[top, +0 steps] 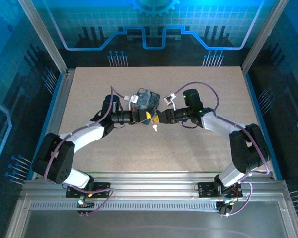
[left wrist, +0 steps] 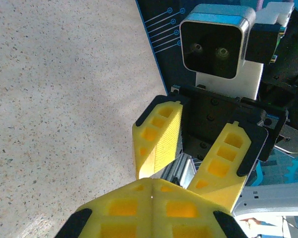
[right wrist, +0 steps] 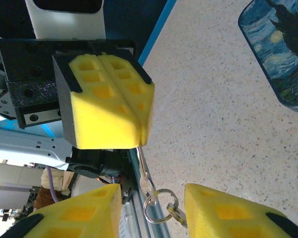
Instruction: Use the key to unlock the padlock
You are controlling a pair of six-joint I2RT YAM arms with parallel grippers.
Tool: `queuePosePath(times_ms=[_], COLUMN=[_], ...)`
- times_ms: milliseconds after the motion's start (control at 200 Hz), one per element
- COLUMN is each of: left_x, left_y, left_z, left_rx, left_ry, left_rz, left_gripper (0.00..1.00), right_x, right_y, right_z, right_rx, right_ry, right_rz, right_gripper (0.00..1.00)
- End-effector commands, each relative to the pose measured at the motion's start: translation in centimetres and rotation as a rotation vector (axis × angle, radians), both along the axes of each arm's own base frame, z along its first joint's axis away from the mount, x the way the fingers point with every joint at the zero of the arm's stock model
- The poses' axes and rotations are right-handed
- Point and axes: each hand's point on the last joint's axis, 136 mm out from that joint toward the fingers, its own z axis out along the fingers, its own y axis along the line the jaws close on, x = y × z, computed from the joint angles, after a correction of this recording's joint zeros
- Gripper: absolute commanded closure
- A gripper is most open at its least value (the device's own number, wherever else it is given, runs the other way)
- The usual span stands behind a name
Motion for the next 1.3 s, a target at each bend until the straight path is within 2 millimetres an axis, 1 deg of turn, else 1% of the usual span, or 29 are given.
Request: queuePosePath(times_ms=[0,210,490,650,750,910,1050,1206,1296], left_x=[0.7,0.5,0.5,0.5,0.3,0.1,-0.1,0.0,0.1], left_y=[-0.1,-0.1,-0.1,-0.1,-0.1,0.0,0.1,0.4,0.6], left_z=[0.9,1.3,1.6,1.7,1.8,1.7,1.6,1.2,1.1], left_rx=[-0.017,-0.019,-0.022,-0.032,-0.032,-0.032,-0.034,-0.026,-0.019], left_ry=[-0.026,-0.031,-0.04,-0.042,-0.044,-0.041,-0.04,-0.035,-0.033], left_rz=[0.005,0.001,0.005,0.002,0.0,0.001,0.003,0.02,0.03], left_gripper=[1.0,1.0,1.0,1.0,1.0,1.0,1.0,1.0,1.0], right_x=[-0.2,-0.2,-0.7,-0.6,-0.5,-0.6,-0.9,-1.1,-1.3], right_y=[0.6,0.6,1.4,1.8,1.8,1.6,1.6,1.2,0.9], right_z=[-0.1,-0.8,-0.6,-0.7,-0.7,-0.7,-0.6,-0.4,-0.3], right_rx=[0.007,-0.018,-0.003,-0.002,-0.002,-0.006,-0.001,0.0,-0.006], right_ry=[-0.006,0.002,-0.001,0.004,0.001,0.001,-0.008,-0.022,-0.031], right_rz=[0.011,0.019,0.041,0.039,0.033,0.027,0.029,0.029,0.024], right_gripper=[0.62,0.62,0.64,0.65,0.71,0.78,0.86,0.99,1.0])
